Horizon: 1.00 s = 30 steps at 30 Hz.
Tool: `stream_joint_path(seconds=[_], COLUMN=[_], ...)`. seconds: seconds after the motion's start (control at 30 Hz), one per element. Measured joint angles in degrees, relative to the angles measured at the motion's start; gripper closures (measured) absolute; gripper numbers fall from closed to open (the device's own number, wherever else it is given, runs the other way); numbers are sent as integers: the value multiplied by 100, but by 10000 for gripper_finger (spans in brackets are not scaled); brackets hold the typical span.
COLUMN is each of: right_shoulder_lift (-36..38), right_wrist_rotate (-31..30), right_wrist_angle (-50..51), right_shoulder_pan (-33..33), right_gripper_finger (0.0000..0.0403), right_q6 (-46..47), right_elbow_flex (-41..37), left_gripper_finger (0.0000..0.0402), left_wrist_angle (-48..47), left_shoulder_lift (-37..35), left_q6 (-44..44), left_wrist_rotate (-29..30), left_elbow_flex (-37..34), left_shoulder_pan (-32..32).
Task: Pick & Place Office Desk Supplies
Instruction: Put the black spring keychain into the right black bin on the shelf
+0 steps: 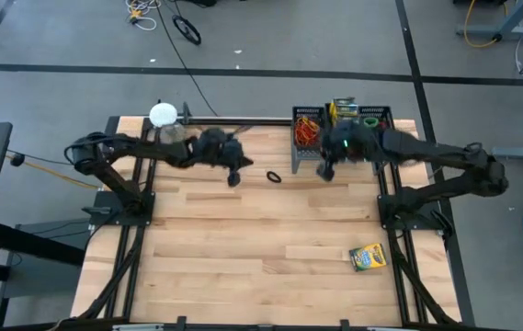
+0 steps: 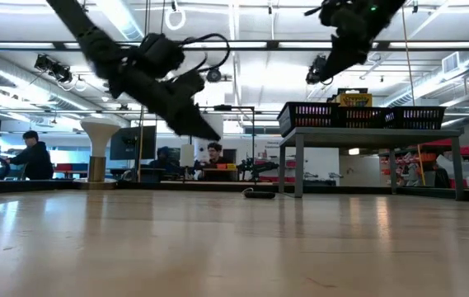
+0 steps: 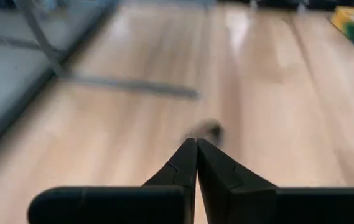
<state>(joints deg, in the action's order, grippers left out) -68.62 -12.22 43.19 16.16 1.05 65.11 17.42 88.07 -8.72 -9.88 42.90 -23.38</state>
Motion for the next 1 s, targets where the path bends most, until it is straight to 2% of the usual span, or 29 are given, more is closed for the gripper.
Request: stream_joint_path(seconds=[0.13, 0.2, 0.27, 0.37, 0.43, 0.5, 0.67, 0.87, 1.0], right_shoulder_lift=[454, 545, 554, 528, 510, 479, 487, 487, 489], right_wrist_rotate=[-134, -145, -210, -449, -626, -761, -1032, -1123, -1210], right_wrist_angle=[-806, -1249, -1642, -2525, -3105, -3702, -4647, -4986, -5063], right_shoulder_pan=[-925, -1402, -1873, -2532, -2908, -3207, -3736, -4025, -4101], right_gripper_finger=[395, 392, 391, 391, 390, 390, 390, 390, 390], right_q6=[518, 719, 925, 1214, 1322, 1354, 1371, 1353, 1367], right_elbow_flex=[-963, -1399, -1804, -2364, -2718, -3012, -3527, -3780, -3860], left_gripper_finger=[387, 387, 386, 380, 368, 350, 289, 228, 211], left_wrist_angle=[1166, 1726, 2103, 2173, 1993, 1727, 784, -133, -533], left_shoulder_lift=[198, 363, 564, 849, 1036, 1248, 1807, 2536, 2852], left_q6=[246, 251, 320, 400, 311, 317, 24, -455, -693], left_wrist_rotate=[10, 229, 751, 1540, 1644, 1504, 1567, 1516, 1614], left_elbow_flex=[-790, -1020, -1109, -952, -744, -407, 500, 1490, 1950], left_shoulder_pan=[386, 641, 905, 1215, 1319, 1365, 1314, 1136, 1091])
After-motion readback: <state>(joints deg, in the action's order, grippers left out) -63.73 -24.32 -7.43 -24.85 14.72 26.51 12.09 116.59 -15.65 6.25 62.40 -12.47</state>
